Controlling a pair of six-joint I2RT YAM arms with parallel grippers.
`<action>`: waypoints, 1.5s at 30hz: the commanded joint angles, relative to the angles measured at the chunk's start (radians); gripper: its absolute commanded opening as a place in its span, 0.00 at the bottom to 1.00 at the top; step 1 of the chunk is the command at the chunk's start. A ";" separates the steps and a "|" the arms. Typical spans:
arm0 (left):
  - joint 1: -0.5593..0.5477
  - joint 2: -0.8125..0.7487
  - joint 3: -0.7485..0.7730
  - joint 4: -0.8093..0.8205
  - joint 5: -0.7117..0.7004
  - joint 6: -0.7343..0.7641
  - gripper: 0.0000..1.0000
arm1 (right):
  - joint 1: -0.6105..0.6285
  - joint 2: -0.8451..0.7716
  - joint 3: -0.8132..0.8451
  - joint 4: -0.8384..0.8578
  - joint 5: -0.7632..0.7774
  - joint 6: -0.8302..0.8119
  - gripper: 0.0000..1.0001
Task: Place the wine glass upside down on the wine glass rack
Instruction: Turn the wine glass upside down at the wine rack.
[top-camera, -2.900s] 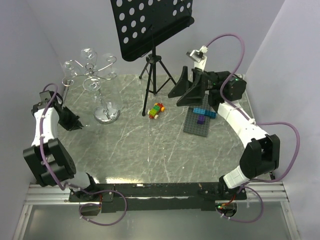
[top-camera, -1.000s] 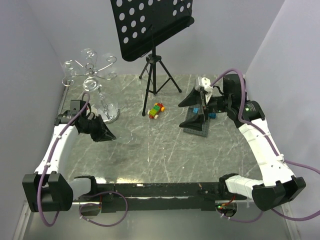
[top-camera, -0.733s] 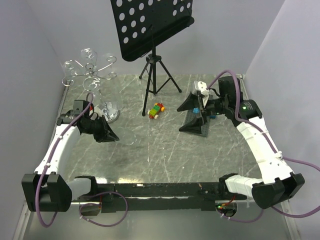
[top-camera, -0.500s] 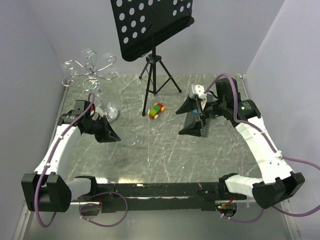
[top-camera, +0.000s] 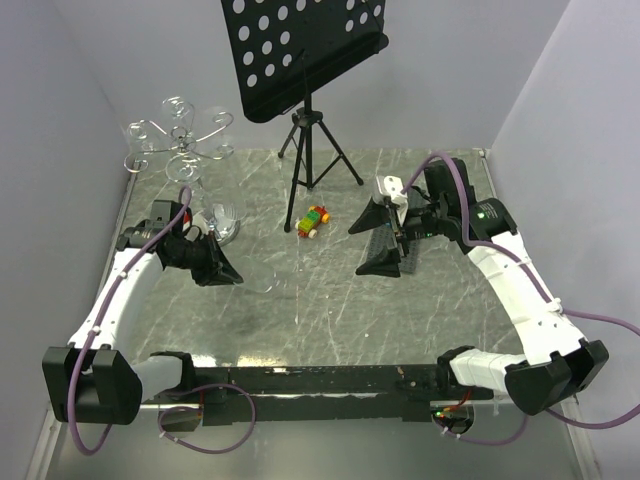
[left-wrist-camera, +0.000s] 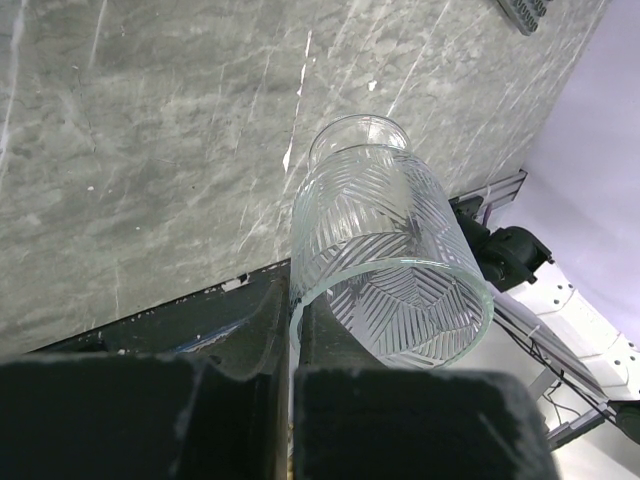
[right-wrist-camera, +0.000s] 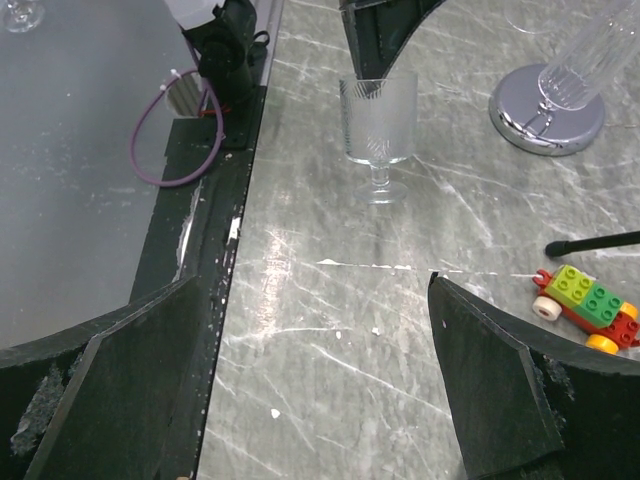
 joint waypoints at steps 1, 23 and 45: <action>-0.004 -0.034 0.009 -0.003 0.057 -0.014 0.01 | 0.012 0.006 0.034 0.001 -0.012 -0.038 1.00; -0.007 -0.089 -0.008 -0.051 0.064 -0.031 0.01 | 0.049 0.008 0.025 -0.037 -0.001 -0.104 1.00; -0.052 -0.089 -0.026 -0.018 0.183 -0.043 0.01 | 0.332 0.150 0.071 -0.223 0.188 -0.629 1.00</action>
